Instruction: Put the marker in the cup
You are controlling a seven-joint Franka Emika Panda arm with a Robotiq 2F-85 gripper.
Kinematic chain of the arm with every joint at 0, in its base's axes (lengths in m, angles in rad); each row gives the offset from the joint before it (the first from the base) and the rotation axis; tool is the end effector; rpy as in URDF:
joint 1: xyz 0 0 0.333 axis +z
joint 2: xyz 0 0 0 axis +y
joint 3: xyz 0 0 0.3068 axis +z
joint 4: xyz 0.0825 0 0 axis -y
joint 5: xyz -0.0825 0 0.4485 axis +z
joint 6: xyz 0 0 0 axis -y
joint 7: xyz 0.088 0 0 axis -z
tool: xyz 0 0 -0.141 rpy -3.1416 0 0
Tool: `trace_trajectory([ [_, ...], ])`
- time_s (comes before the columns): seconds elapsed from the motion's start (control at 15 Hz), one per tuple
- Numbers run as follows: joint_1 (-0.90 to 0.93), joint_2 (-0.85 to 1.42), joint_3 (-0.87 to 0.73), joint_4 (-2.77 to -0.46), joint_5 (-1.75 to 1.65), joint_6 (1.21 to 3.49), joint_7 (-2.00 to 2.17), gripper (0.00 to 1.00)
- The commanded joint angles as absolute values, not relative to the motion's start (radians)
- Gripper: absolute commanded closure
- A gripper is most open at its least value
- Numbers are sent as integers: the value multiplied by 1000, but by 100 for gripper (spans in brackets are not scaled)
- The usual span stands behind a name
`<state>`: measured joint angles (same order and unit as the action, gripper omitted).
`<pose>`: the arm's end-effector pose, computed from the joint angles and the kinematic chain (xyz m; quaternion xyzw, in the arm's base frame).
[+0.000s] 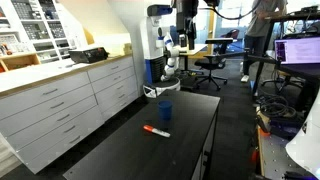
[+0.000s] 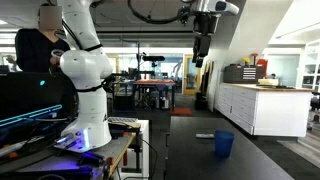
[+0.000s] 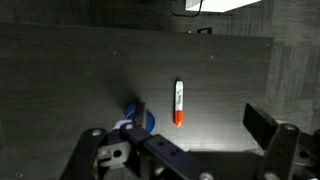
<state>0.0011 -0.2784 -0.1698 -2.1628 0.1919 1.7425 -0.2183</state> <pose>0.5116 -0.0648 0.4399 -0.9905 -0.0062 0.0497 0.1277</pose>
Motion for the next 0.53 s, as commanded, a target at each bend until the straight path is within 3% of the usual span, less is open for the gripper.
trace_trajectory([
  [0.0, -20, -277, -151, -2160, 197, 1739, -223, 0],
  [0.47, -23, -282, -125, -2159, 161, 1765, -193, 0],
])
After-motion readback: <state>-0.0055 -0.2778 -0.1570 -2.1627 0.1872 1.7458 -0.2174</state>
